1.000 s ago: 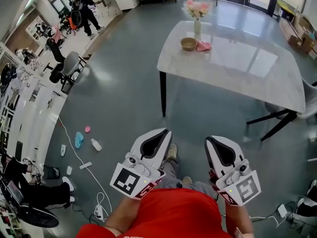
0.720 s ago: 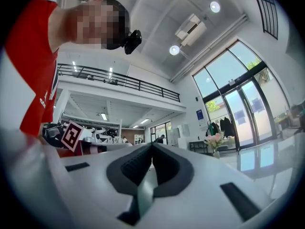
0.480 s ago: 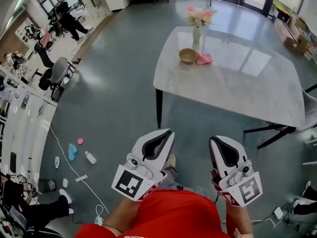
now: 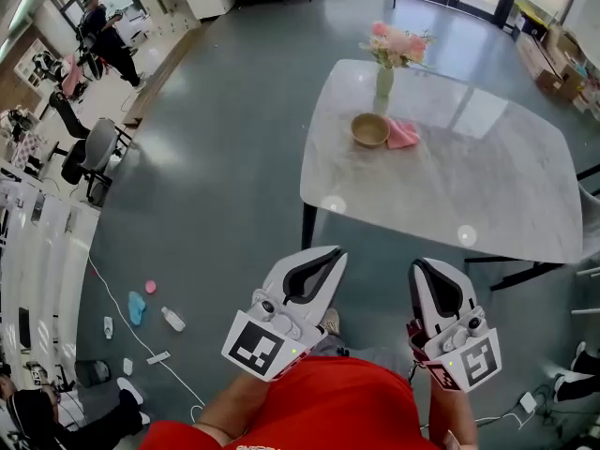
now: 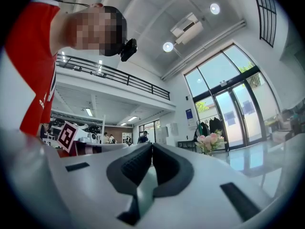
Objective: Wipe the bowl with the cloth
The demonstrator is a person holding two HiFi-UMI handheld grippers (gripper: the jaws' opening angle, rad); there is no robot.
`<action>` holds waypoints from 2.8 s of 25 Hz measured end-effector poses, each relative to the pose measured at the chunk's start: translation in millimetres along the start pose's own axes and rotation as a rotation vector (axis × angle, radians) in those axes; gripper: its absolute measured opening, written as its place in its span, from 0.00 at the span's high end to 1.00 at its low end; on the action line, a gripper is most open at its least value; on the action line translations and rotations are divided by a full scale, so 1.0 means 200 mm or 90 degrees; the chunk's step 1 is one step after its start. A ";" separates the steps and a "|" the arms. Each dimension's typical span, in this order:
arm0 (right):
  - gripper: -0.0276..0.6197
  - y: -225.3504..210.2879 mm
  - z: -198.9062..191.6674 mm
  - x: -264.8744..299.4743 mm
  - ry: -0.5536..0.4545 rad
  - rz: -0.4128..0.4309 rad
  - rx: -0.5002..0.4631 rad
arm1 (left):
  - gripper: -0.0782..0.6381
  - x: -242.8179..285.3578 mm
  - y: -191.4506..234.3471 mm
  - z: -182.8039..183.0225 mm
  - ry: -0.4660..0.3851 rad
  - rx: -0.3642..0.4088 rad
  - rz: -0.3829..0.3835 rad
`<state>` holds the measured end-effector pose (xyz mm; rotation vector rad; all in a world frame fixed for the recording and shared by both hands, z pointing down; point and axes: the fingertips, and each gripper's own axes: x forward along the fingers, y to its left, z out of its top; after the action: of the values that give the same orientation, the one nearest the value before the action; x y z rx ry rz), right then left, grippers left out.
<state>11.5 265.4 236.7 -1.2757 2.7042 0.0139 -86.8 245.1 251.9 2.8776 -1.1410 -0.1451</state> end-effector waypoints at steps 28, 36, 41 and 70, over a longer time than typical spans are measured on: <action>0.95 -0.38 -0.14 0.45 0.041 -0.015 -0.026 | 0.88 0.31 0.46 -0.15 0.053 -0.027 0.007; 0.95 -0.59 -0.18 0.60 0.060 0.005 -0.053 | 0.88 0.53 0.59 -0.18 0.064 -0.015 0.026; 0.95 -0.74 -0.21 0.68 0.063 0.013 -0.051 | 0.88 0.68 0.68 -0.18 0.064 0.000 0.039; 0.95 -1.29 -0.50 1.00 0.156 0.085 -0.111 | 0.87 1.19 1.04 -0.43 0.159 -0.031 0.131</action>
<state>70.9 -58.8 321.2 -1.2100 3.0533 0.1176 -46.5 -69.5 336.0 2.6207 -1.3479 0.1851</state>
